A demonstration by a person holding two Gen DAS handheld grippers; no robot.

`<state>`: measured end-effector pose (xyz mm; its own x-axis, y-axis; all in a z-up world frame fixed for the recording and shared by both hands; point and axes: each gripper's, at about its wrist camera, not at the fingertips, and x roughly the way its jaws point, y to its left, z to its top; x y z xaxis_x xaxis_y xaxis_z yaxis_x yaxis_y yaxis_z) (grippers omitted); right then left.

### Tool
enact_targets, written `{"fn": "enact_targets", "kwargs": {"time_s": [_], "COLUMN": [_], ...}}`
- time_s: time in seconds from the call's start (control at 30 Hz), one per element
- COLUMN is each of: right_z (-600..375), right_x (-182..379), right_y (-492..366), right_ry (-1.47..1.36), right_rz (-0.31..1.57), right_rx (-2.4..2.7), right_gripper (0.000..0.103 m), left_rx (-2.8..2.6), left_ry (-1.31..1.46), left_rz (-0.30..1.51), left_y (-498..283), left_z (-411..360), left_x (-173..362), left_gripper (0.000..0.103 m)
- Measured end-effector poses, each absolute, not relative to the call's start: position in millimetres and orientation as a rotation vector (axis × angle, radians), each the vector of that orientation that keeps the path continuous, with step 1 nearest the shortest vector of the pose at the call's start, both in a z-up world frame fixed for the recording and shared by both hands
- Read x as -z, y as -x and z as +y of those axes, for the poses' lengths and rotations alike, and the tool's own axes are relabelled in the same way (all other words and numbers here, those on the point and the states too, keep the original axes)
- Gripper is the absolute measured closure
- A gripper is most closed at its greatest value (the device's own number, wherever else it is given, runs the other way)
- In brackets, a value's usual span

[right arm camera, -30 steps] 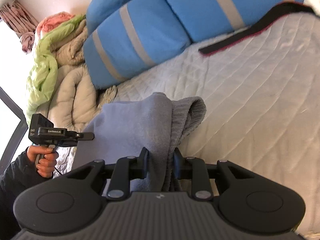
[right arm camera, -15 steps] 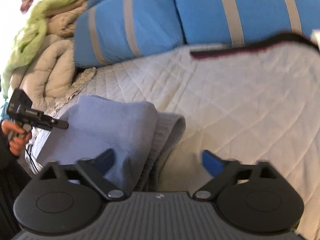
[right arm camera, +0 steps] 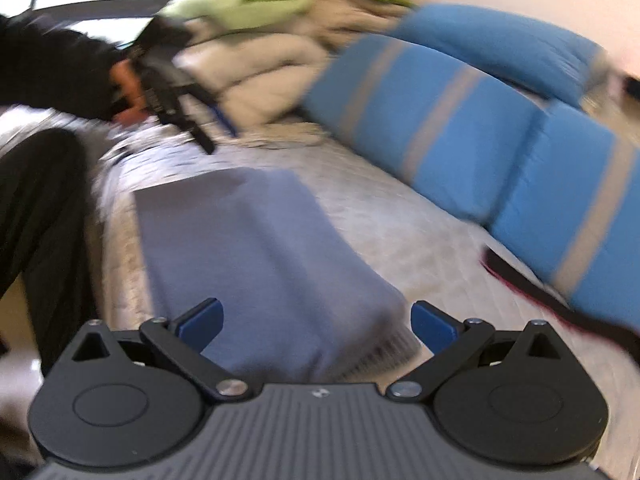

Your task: Fold clothes

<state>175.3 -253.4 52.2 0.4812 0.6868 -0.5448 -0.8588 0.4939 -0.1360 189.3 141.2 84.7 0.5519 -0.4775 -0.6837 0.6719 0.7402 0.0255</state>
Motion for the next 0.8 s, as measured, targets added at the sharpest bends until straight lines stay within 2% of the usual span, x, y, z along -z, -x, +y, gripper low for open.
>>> {"fn": "enact_targets", "kwargs": {"time_s": [0.17, 0.3, 0.43, 0.53, 0.67, 0.8], "right_z": [-242.8, -234.5, -219.7, -223.5, -233.8, -240.2], "right_x": [-55.5, -57.7, -39.9, -25.8, -17.5, -16.6], "right_y": [-194.9, -210.9, -215.9, -223.9, -228.3, -223.6], "right_ry": [0.521, 0.597, 0.641, 0.633, 0.561, 0.548], "right_rz": [0.481, 0.503, 0.57, 0.599, 0.601, 0.56], "right_rx": [-1.111, -1.216, -1.268, -1.298, -1.309, -1.306], "right_gripper": [0.0, 0.0, 0.0, 0.0, 0.0, 0.0], "left_rx": [0.871, 0.961, 0.964, 0.977, 0.98, 0.972], "left_ry": [-0.466, -0.537, -0.532, -0.459, -0.378, -0.385], "left_rz": [0.72, 0.738, 0.791, 0.826, 0.849, 0.828], "left_y": [-198.7, -213.4, -235.2, -248.5, -256.4, -249.7], "left_z": [119.0, 109.2, 112.9, 121.6, 131.0, 131.2], "left_x": [-82.8, -69.0, -38.3, -20.5, -12.2, -16.4], "left_gripper": [0.024, 0.016, 0.016, 0.007, 0.0, 0.0]}}
